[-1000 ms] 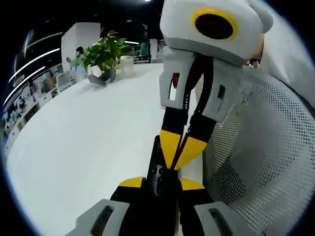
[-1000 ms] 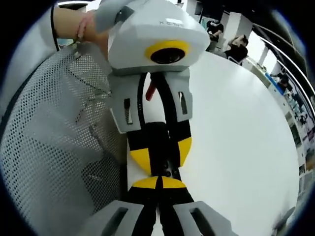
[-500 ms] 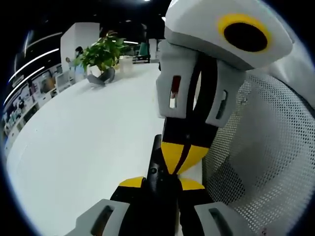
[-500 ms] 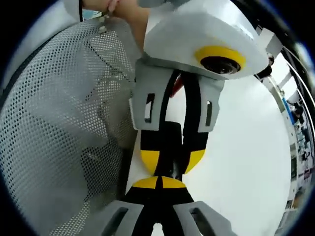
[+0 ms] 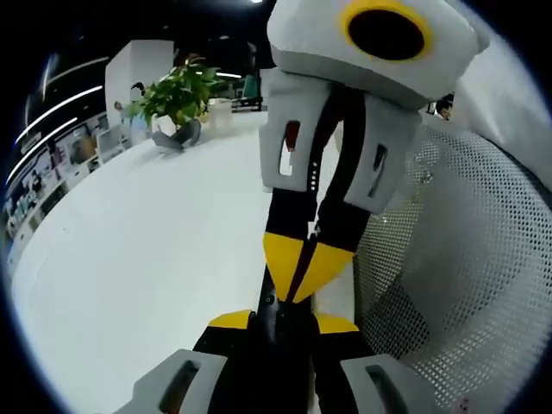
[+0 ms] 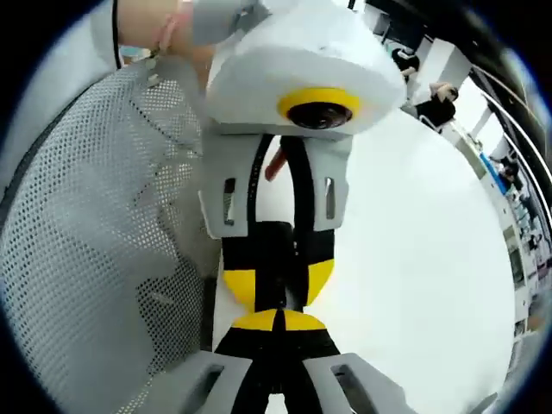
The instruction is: Press the specified remote control buttons in sequence, fully releasing each button before pressing the next.
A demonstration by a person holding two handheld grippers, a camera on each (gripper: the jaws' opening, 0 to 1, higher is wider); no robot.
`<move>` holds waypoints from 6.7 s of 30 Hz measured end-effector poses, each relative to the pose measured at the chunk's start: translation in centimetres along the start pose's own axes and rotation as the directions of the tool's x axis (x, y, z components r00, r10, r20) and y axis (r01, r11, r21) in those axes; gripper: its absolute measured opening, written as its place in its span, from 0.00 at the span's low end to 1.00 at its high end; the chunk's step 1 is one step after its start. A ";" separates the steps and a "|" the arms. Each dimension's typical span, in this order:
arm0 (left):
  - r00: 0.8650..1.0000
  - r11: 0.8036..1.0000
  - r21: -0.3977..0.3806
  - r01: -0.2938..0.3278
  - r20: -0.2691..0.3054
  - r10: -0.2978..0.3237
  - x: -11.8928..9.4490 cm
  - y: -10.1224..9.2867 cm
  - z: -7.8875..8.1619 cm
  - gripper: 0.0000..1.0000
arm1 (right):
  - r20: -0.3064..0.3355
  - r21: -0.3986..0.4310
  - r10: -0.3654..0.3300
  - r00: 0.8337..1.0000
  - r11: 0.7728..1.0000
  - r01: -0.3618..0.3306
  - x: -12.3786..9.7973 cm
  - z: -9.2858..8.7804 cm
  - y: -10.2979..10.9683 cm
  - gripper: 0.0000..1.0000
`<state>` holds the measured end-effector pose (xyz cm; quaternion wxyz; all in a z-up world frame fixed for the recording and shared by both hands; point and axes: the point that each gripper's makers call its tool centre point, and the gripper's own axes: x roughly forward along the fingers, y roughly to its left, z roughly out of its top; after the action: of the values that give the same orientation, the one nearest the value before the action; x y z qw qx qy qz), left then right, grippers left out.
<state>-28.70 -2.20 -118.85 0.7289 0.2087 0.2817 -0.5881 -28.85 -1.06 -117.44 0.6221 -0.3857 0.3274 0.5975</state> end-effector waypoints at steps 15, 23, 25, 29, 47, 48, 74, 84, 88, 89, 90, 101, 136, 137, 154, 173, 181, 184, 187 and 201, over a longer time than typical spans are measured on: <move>1.000 1.000 0.001 -0.001 -0.002 0.001 0.0 0.0 0.0 0.25 | -0.090 -0.018 0.001 0.996 1.000 -0.002 0.8 -0.7 0.3 0.00; 1.000 1.000 -0.003 -0.007 -0.004 0.007 0.0 0.0 -0.1 0.25 | -0.043 0.079 0.020 0.999 0.997 -0.017 0.8 -0.7 0.0 0.00; 1.000 1.000 -0.002 -0.008 -0.005 0.008 0.0 0.0 -0.1 0.25 | -0.041 0.110 0.044 0.998 0.993 -0.039 0.8 -0.6 0.0 0.00; 1.000 1.000 -0.004 -0.008 -0.001 0.008 0.0 0.0 -0.1 0.25 | -0.025 0.132 0.068 0.997 0.989 -0.064 0.6 -0.6 0.1 0.00; 1.000 1.000 -0.002 -0.003 -0.001 0.003 0.0 0.0 -0.1 0.25 | 0.021 0.262 0.108 0.994 0.959 -0.109 0.6 -0.8 -1.2 0.00; 1.000 1.000 -0.001 -0.003 -0.001 0.003 0.0 0.0 -0.1 0.25 | 0.022 0.269 0.105 0.994 0.957 -0.107 0.6 -0.8 -1.3 0.00; 1.000 1.000 -0.005 -0.003 0.010 0.003 0.0 0.1 0.0 0.25 | -0.124 0.160 0.128 0.984 0.981 -0.107 1.0 -0.7 -1.0 0.00; 1.000 1.000 -0.010 -0.009 0.022 0.009 0.0 0.1 0.0 0.25 | -0.143 0.193 0.096 0.985 0.979 -0.067 1.2 -0.9 -1.3 0.00; 1.000 1.000 0.000 -0.007 0.008 0.007 -0.3 0.1 -0.2 0.25 | -0.104 0.189 0.068 0.992 0.981 -0.048 1.1 -0.9 -1.1 0.00; 1.000 1.000 -0.001 -0.003 -0.008 0.003 -0.5 0.1 -0.5 0.25 | -0.100 0.183 0.062 0.993 0.982 -0.043 1.2 -0.8 -1.1 0.00; 1.000 1.000 -0.003 -0.002 -0.019 0.002 -0.8 0.0 -0.7 0.25 | -0.094 0.181 0.053 0.994 0.983 -0.035 1.2 -0.8 -1.1 0.00; 0.999 1.000 0.018 -0.001 -0.037 0.002 -1.3 0.4 -1.6 0.24 | 0.057 0.274 0.046 0.997 0.960 -0.060 0.4 0.0 -0.4 0.00; 0.999 1.000 0.004 0.012 -0.040 -0.012 -1.3 0.2 -1.2 0.24 | 0.027 -0.020 0.038 0.999 0.999 -0.037 1.7 1.3 0.7 0.00; 0.999 1.000 0.000 0.011 -0.039 -0.011 -1.3 0.2 -1.1 0.24 | 0.010 -0.004 0.044 0.999 0.999 -0.043 1.7 1.2 0.8 0.00; 0.999 1.000 0.020 0.010 -0.053 -0.009 -1.4 0.0 -1.3 0.24 | 0.052 0.107 -0.009 0.999 0.994 0.004 1.5 1.0 0.5 0.00; 0.997 0.999 0.031 0.030 -0.068 -0.028 -1.4 -0.1 -1.2 0.24 | 0.043 0.072 0.056 0.997 0.996 -0.059 1.4 1.6 1.3 0.00; 0.997 0.999 0.035 0.031 -0.067 -0.029 -1.5 -0.1 -1.2 0.24 | 0.019 0.097 0.048 0.999 0.994 -0.050 1.6 1.7 1.2 0.00; 0.997 0.999 0.036 0.028 -0.073 -0.026 -1.5 -0.1 -1.2 0.24 | 0.011 0.102 0.045 0.999 0.994 -0.046 1.6 1.7 1.2 0.00; 0.997 0.999 0.036 0.028 -0.073 -0.026 -1.5 -0.1 -1.2 0.24 | 0.007 0.079 0.019 1.000 0.997 -0.020 1.7 1.7 1.3 0.00; 0.993 0.998 0.044 0.043 -0.111 -0.038 -1.5 0.0 -1.2 0.24 | 0.180 0.277 0.033 0.983 0.957 -0.083 1.0 1.5 1.1 0.00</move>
<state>-29.15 -0.34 -118.75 0.6952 0.2517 0.3121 -0.5966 -29.93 0.66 -117.65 0.6792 -0.2293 0.3655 0.5937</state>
